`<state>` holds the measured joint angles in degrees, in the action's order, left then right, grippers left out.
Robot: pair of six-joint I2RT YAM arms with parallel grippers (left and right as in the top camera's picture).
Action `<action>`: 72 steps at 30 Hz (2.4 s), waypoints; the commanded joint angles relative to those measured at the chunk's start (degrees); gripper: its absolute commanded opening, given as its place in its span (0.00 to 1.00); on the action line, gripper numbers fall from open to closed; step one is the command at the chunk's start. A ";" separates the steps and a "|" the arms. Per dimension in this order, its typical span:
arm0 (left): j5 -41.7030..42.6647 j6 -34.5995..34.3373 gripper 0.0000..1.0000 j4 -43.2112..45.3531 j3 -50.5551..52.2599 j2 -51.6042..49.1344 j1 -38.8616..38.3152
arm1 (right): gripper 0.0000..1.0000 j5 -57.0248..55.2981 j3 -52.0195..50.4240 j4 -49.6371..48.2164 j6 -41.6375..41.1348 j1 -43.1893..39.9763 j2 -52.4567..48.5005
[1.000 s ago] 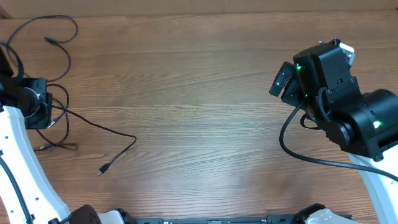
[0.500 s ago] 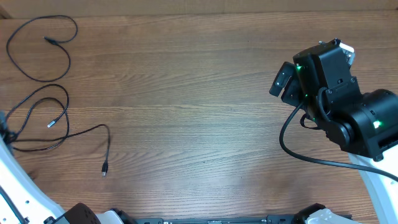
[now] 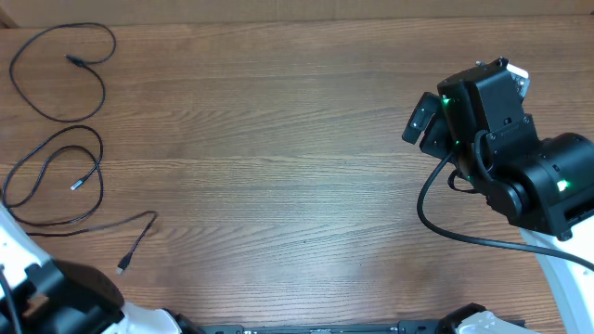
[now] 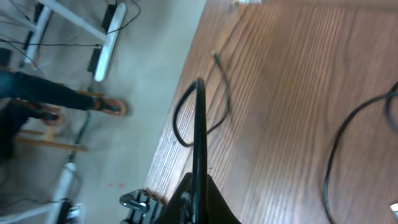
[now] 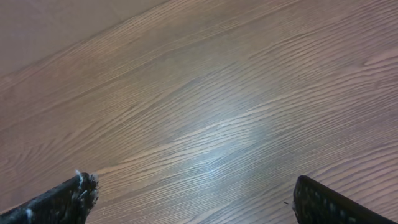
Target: Untangle cables
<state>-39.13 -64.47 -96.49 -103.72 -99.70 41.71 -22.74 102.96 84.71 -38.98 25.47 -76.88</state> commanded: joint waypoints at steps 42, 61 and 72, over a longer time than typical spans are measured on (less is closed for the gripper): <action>33.92 17.79 0.04 16.68 25.77 -8.33 -9.77 | 1.00 -0.55 -0.15 -0.15 -0.44 -0.26 0.24; 45.66 41.59 0.55 23.21 28.44 -8.28 -9.60 | 1.00 -0.55 -0.15 -0.15 -0.44 -0.26 0.24; 58.69 48.65 0.66 18.58 19.98 -4.42 -9.27 | 1.00 -0.55 -0.15 -0.15 -0.44 -0.26 0.24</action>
<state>14.72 -19.40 -77.49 -82.04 -107.46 32.27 -22.74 102.96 84.73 -39.00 25.50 -76.88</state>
